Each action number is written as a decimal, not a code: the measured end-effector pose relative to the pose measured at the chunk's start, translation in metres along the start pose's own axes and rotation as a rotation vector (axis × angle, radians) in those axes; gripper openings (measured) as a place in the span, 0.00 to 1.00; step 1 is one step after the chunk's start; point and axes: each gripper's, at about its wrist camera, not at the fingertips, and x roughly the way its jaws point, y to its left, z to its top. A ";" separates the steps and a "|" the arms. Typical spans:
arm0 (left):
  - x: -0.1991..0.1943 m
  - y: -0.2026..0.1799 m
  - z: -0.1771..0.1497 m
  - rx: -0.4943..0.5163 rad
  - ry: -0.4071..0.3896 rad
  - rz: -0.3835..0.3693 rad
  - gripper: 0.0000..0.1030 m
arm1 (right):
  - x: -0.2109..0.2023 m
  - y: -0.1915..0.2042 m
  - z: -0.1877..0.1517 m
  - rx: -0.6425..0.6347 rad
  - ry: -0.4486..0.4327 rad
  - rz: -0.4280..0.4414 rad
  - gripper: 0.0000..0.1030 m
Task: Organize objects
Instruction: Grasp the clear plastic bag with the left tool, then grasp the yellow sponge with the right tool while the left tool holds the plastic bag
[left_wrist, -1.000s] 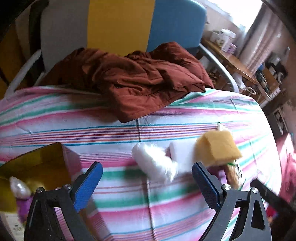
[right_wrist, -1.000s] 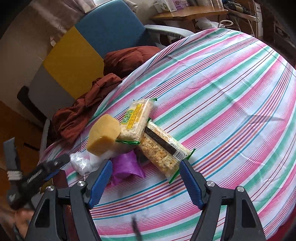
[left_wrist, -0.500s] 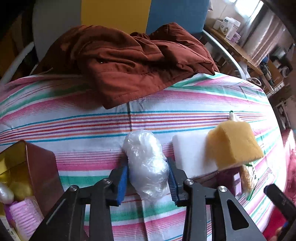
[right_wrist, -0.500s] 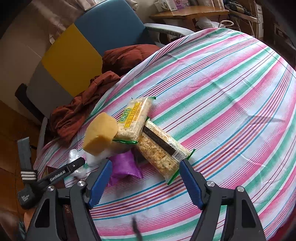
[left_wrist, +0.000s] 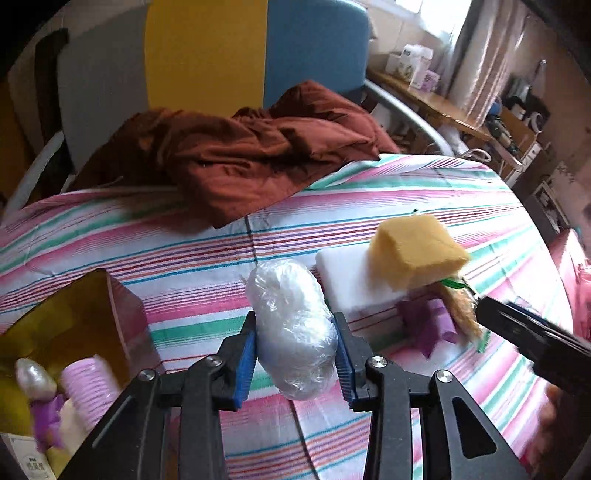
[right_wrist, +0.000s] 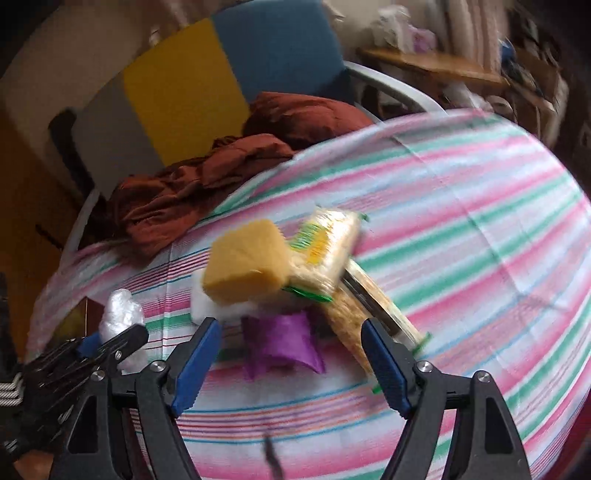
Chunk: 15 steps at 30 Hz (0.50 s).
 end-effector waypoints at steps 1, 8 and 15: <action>-0.004 0.001 -0.001 -0.003 -0.005 -0.009 0.37 | 0.002 0.005 0.003 -0.021 -0.004 -0.009 0.79; -0.026 0.005 -0.008 -0.011 -0.046 -0.030 0.37 | 0.024 0.031 0.032 -0.102 -0.022 -0.042 0.81; -0.043 0.016 -0.018 -0.036 -0.065 -0.040 0.38 | 0.048 0.043 0.030 -0.167 0.012 -0.057 0.81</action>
